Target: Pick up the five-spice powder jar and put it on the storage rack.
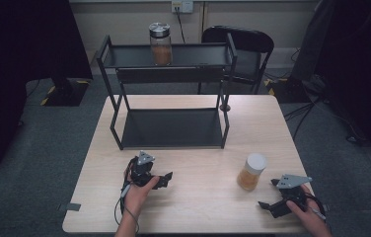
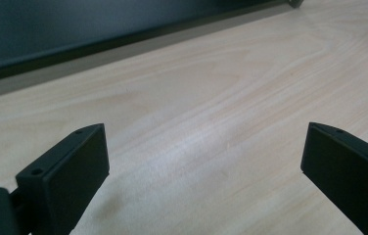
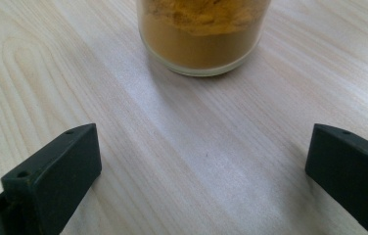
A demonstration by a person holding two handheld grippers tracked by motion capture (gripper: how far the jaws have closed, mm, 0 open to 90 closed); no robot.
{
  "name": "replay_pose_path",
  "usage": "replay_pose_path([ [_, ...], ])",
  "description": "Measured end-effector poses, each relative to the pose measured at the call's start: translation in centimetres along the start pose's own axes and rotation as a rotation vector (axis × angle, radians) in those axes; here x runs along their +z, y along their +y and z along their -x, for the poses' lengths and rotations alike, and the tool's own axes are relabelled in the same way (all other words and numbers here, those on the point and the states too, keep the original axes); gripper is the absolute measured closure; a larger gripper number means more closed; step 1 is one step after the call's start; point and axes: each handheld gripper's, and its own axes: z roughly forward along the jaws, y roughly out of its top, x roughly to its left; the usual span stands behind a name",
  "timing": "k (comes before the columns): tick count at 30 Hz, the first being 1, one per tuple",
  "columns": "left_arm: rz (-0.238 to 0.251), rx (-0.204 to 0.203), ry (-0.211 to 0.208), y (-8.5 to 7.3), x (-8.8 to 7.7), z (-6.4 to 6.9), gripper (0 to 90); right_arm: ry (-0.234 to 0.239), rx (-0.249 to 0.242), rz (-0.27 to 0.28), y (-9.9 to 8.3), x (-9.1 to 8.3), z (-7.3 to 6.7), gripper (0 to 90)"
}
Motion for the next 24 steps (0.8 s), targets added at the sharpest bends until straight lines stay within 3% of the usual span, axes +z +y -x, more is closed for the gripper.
replay_pose_path([
  [11, -0.035, -0.009, 0.041, -1.7, -0.8, 0.0, 3.3, 0.000, 0.000, 0.000, 0.0, 0.0, 0.0, 0.0],
  [18, -0.044, -0.009, 0.045, -2.5, -1.2, -0.2, 3.2, 0.000, 0.000, 0.000, 0.0, 0.0, 0.0, 0.0],
  [20, -0.043, -0.004, 0.046, -2.6, -1.2, -0.2, 2.7, 0.000, 0.000, 0.000, 0.0, 0.0, 0.0, 0.0],
  [24, -0.056, 0.045, 0.052, -2.6, -1.1, 0.0, 2.2, 0.000, 0.000, 0.000, 0.0, 0.0, 0.0, 0.0],
])
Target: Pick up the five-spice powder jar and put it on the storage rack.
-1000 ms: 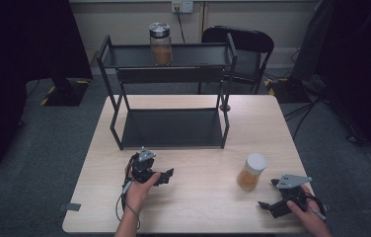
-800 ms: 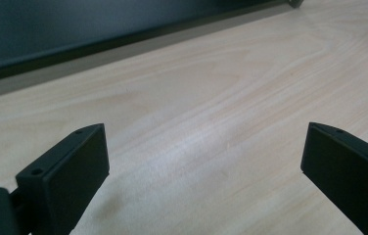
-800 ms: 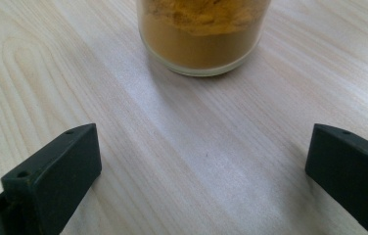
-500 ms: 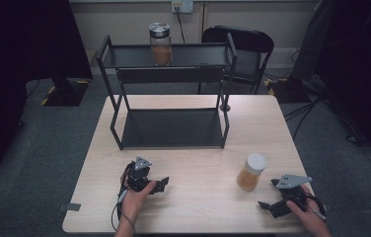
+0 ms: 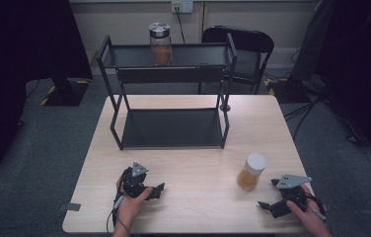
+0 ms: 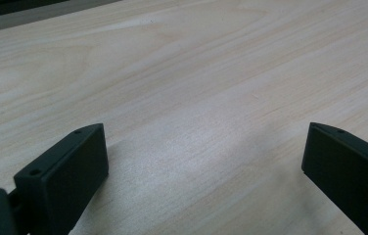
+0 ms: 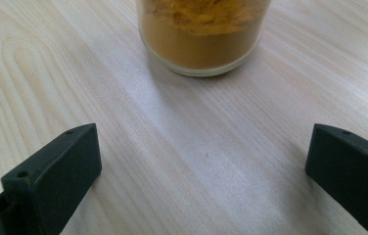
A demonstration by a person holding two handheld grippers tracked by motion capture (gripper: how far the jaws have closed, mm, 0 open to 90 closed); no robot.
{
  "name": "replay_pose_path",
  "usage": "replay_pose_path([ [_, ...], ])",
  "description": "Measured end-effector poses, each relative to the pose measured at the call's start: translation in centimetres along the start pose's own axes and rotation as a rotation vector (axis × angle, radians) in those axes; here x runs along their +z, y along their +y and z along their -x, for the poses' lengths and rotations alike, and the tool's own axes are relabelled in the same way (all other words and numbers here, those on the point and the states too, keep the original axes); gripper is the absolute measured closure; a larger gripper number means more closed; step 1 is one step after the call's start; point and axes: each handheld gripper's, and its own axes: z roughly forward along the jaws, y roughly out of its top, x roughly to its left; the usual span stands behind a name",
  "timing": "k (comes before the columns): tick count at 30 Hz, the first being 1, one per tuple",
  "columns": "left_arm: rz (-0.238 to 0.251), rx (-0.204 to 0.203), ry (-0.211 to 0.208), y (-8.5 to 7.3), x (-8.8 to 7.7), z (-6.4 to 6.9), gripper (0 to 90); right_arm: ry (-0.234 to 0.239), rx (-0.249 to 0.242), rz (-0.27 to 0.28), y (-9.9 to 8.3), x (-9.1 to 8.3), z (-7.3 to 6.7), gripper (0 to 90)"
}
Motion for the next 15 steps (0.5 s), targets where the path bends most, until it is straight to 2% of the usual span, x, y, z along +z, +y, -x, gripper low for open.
replay_pose_path([
  [3, 0.000, 0.018, 0.000, -0.1, 0.1, 0.1, 0.2, 0.000, 0.000, 0.000, 0.0, 0.0, 0.0, 0.0],
  [10, -0.028, 0.083, 0.041, 0.3, 0.3, 1.1, 0.0, 0.000, 0.000, -0.001, 0.0, 0.0, 0.0, 0.0],
  [15, -0.027, 0.082, 0.042, 0.3, 0.3, 1.2, 0.0, -0.001, 0.000, -0.002, 0.0, 0.0, 0.0, 0.0],
])
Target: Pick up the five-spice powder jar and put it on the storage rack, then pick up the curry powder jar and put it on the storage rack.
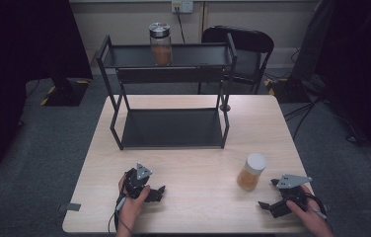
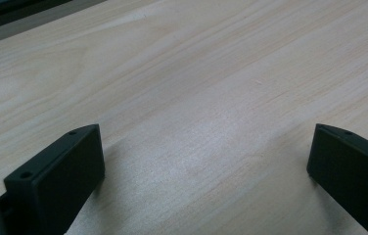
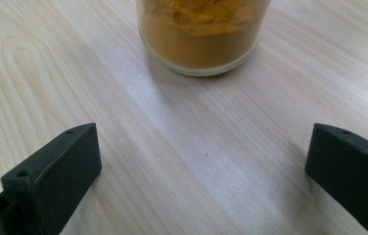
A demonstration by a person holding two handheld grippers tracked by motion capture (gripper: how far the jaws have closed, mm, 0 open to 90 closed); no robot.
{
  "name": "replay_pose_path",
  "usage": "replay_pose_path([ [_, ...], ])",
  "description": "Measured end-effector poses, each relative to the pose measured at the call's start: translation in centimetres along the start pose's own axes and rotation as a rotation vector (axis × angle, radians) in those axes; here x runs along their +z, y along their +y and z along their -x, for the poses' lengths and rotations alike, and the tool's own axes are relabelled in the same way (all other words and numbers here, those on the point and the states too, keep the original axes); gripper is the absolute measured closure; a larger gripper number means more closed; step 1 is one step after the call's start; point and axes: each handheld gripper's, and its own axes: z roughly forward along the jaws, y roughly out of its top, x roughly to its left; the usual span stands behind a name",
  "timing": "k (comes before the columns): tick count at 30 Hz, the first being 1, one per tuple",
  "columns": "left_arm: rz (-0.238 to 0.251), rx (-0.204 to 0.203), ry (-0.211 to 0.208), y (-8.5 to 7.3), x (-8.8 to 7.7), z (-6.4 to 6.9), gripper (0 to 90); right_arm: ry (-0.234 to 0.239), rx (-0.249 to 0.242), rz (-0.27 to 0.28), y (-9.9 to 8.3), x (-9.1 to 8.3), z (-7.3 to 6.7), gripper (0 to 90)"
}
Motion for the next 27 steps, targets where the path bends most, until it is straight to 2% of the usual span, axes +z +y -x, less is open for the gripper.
replay_pose_path([
  [14, 0.001, 0.000, 0.001, 0.0, 0.0, 0.0, 0.0, 0.002, 0.004, 0.000, 0.2, 0.1, 0.1, 0.0],
  [20, 0.001, 0.000, 0.001, 0.0, 0.0, 0.0, 0.0, -0.008, 0.004, -0.018, 0.9, 0.2, 0.0, 2.3],
  [27, 0.001, 0.000, 0.001, 0.0, 0.0, 0.0, 0.0, -0.014, 0.000, -0.008, 1.5, -0.1, 0.0, 1.5],
])
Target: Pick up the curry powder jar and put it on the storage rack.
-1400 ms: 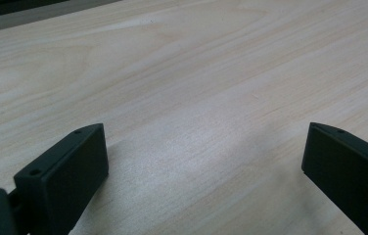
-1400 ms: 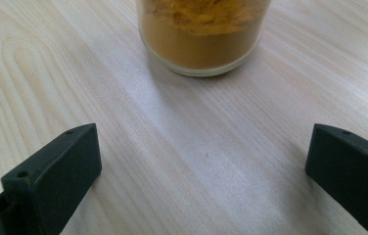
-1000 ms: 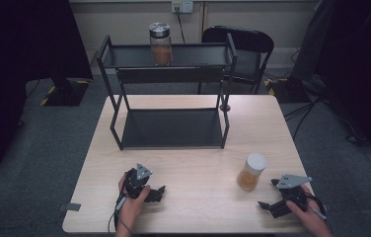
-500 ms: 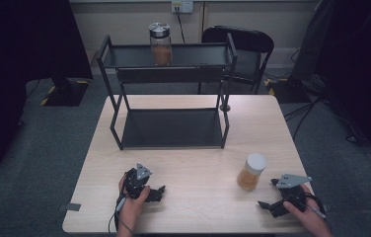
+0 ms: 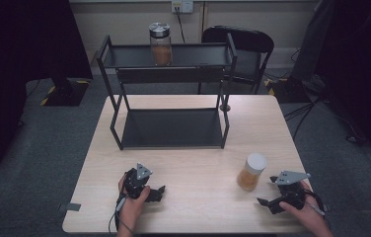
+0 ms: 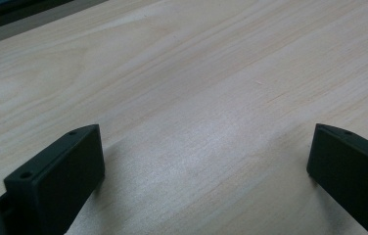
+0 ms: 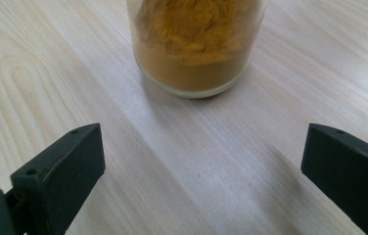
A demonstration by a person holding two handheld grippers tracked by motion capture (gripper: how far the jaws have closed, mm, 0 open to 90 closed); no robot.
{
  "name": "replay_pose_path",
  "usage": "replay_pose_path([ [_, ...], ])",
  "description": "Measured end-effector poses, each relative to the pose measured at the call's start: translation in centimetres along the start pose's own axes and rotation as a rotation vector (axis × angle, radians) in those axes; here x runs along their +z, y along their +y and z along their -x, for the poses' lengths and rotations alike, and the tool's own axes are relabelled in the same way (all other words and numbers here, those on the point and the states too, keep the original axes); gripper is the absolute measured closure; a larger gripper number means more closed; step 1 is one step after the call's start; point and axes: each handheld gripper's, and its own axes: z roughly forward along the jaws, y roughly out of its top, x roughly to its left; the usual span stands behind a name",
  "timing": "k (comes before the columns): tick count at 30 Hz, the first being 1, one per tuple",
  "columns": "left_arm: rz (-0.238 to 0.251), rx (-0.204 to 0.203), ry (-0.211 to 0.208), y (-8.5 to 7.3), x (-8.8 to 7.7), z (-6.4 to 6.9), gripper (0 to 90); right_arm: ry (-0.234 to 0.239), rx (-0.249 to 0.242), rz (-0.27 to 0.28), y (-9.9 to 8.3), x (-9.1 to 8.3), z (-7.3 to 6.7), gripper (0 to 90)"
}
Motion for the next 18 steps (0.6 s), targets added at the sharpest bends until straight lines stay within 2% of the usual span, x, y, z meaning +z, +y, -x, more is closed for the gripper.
replay_pose_path([
  [2, 0.000, 0.000, 0.000, 0.0, 0.0, 0.0, 0.0, -0.009, 0.002, 0.006, 0.2, -0.1, -0.1, 1.3],
  [4, 0.001, 0.000, 0.001, 0.0, 0.0, 0.0, 0.0, 0.002, 0.005, 0.011, 0.3, -0.2, 0.0, 1.5],
  [7, 0.000, 0.000, 0.000, 0.0, 0.0, 0.0, 0.0, -0.018, 0.011, 0.019, 0.7, -0.4, -0.3, 1.4],
  [13, 0.002, 0.000, 0.000, 0.0, 0.1, 0.0, 0.0, -0.026, 0.022, 0.038, 1.4, -0.7, -0.4, 1.4],
  [18, 0.001, 0.000, 0.000, 0.0, 0.1, 0.0, 0.0, -0.010, 0.036, 0.072, 1.8, -0.5, -0.1, 1.4],
])
